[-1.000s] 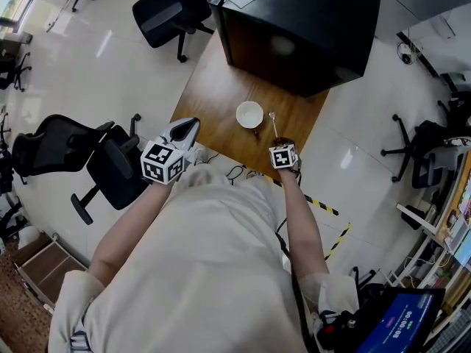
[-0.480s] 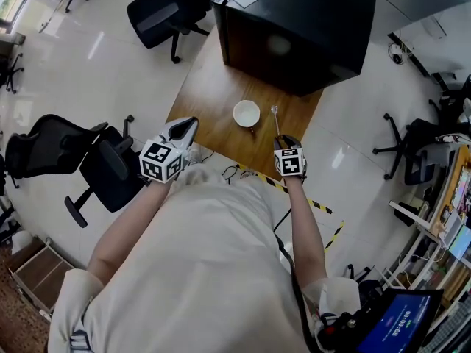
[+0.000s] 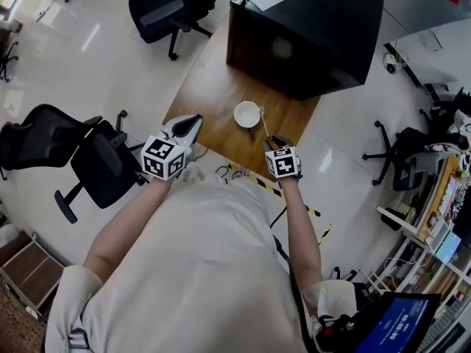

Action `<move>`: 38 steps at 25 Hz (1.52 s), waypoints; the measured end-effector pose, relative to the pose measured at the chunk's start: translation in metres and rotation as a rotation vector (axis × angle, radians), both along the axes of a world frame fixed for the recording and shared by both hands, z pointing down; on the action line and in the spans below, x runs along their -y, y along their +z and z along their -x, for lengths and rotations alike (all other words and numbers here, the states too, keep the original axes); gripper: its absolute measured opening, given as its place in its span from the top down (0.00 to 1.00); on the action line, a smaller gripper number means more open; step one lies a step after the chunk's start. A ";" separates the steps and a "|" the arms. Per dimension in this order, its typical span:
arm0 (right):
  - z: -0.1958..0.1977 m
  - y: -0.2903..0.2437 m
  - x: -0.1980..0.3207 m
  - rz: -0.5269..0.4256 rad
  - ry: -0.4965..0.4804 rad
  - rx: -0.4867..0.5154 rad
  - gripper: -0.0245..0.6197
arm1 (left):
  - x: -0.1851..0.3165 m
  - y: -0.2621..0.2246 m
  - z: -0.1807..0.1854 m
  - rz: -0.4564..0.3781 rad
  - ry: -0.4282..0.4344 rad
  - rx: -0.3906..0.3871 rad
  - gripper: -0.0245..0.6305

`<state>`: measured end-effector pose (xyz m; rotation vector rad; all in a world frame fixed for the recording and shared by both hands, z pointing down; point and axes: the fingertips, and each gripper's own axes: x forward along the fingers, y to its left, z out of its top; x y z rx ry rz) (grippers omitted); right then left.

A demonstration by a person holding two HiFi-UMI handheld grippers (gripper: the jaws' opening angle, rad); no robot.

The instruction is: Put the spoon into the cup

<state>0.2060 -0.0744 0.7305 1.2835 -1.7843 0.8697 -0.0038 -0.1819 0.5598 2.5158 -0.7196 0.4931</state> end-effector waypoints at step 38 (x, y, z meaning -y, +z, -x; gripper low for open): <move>0.044 0.043 0.032 0.294 -0.193 -0.016 0.76 | 0.012 -0.003 0.033 -0.015 -0.084 -0.029 0.96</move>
